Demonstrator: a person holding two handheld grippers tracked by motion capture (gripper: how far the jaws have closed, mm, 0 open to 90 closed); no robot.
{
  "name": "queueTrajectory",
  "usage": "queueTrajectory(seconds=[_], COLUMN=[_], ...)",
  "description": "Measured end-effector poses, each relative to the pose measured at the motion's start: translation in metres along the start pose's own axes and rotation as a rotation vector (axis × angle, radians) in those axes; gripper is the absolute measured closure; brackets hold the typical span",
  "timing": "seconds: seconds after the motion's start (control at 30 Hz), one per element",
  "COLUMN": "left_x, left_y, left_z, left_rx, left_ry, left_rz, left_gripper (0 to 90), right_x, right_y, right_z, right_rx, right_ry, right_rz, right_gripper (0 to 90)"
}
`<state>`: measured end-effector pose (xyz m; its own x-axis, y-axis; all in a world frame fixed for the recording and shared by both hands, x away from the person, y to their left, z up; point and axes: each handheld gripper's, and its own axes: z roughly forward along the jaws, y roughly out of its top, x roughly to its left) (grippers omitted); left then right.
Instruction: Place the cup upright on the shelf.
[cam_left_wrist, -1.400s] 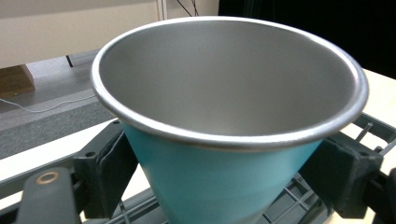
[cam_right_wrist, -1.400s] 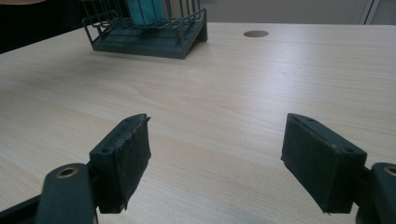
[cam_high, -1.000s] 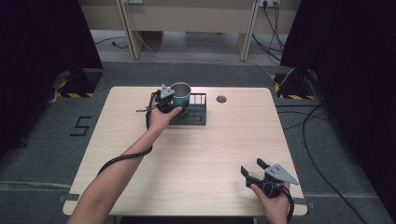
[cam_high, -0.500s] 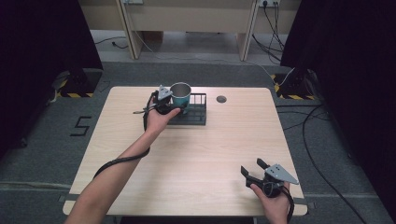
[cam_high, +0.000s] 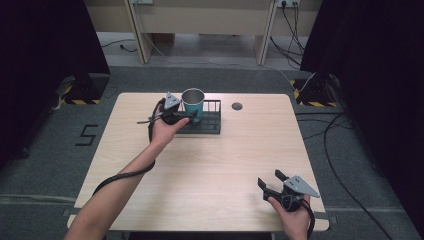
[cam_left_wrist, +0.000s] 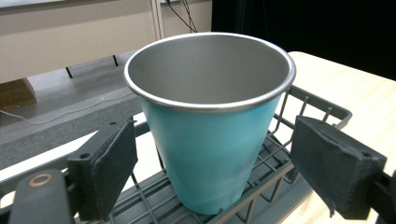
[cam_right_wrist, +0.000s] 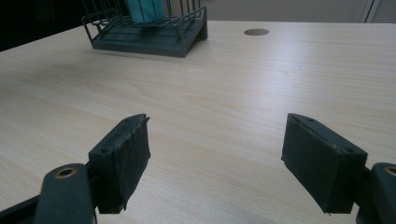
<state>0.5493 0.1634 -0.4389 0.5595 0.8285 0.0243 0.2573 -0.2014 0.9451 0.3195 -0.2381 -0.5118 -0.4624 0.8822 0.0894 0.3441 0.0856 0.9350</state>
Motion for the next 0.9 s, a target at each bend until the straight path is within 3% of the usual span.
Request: queueTrajectory(seconds=[0.9], left_x=[-0.002], left_y=[-0.014], left_z=[-0.039], left_rx=[-0.017], left_ry=[-0.025], left_rz=[0.010], left_gripper=[14.2], right_x=[0.000], right_y=[0.000], right_z=[0.000], right_rx=[0.000], right_ry=[-0.005], right_rz=[0.001], right_gripper=[23.8])
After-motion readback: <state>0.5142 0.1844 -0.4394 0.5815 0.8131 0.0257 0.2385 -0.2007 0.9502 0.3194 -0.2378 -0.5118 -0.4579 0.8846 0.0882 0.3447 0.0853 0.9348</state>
